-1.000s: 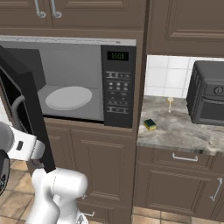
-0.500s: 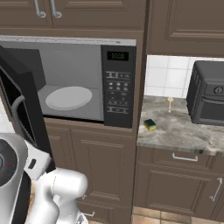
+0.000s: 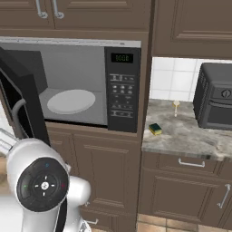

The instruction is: Place the sponge inside the microwave to prepare for sanitizing.

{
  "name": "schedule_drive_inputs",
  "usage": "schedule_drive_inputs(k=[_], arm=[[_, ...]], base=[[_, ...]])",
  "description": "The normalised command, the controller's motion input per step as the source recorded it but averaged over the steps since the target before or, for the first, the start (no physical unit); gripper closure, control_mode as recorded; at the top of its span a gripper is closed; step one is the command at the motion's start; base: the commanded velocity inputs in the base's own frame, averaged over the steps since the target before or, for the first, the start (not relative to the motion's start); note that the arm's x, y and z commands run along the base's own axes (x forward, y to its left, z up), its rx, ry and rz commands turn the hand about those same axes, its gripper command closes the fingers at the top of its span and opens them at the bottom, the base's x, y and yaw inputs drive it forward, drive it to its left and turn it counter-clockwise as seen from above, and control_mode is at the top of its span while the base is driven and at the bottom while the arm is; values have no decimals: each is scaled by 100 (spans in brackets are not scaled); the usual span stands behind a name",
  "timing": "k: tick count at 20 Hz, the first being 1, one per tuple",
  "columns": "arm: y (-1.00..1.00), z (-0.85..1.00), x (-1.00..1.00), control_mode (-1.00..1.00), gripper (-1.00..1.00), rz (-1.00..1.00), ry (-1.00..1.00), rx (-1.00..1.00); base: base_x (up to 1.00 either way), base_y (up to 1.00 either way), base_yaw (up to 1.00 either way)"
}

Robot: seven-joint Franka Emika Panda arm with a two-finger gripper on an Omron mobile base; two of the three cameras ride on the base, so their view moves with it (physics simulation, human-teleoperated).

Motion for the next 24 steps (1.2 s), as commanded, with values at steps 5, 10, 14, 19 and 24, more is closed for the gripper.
schedule_drive_inputs(k=[5,10,14,19,24], arm=[[-23,5,23,-100,-100,1,8,6],[-5,0,50,-100,-100,2,10,6],[0,0,61,-100,-100,5,7,12],[19,-1,59,-100,-100,10,-3,13],[20,-5,37,-100,-100,9,-2,3]], base=[[0,0,0],[0,0,0],[0,0,0],[0,0,0],[0,0,0]])
